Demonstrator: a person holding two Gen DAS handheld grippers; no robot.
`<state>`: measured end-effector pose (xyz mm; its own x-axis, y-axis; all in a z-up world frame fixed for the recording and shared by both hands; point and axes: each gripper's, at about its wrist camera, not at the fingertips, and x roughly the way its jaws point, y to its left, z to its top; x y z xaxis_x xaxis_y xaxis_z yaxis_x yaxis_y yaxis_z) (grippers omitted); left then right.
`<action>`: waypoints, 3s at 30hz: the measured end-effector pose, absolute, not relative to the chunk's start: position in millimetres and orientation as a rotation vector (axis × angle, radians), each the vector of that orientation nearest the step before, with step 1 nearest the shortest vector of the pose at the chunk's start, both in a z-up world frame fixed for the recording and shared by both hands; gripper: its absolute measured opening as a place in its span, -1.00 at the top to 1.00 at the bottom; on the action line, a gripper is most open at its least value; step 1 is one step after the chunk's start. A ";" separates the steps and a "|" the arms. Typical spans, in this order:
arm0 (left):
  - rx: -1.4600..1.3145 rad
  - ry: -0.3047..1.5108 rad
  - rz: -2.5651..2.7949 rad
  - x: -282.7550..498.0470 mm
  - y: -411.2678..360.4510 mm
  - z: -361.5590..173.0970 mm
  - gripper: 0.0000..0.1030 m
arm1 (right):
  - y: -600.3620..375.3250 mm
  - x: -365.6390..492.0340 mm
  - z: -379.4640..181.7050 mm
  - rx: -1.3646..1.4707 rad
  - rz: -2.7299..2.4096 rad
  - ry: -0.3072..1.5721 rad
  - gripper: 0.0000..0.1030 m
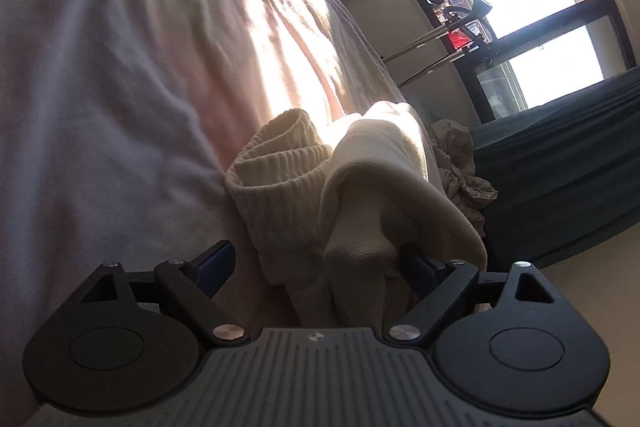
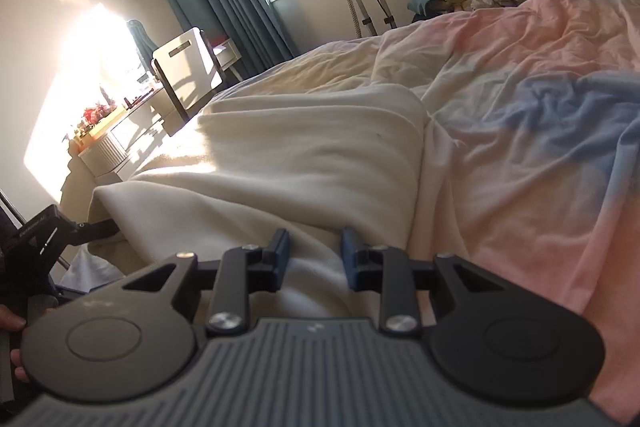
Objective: Fold clothes
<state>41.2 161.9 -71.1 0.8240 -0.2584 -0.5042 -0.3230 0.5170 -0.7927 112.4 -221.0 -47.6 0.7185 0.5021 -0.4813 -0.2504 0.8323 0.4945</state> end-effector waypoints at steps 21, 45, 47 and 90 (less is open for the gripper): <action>-1.304 0.646 -0.124 67.9 136.3 -123.4 -0.54 | -279.1 148.2 -70.4 0.935 0.404 0.668 -0.07; -1.290 0.503 -0.108 91.6 138.8 -148.9 0.20 | -242.2 217.7 -87.9 0.775 0.429 0.729 0.11; -1.267 0.498 -0.103 89.9 138.7 -140.7 0.35 | -237.1 211.4 -73.8 0.734 0.415 0.687 0.26; -1.007 0.678 -0.640 245.5 -223.5 -145.0 0.43 | -606.6 113.8 -81.9 0.807 0.061 0.327 0.42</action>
<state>245.5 -223.5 -145.0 0.6291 -0.7485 -0.2098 0.1661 0.3930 -0.9044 113.8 -606.6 -81.9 0.9479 0.1775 -0.2644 0.0703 0.6930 0.7175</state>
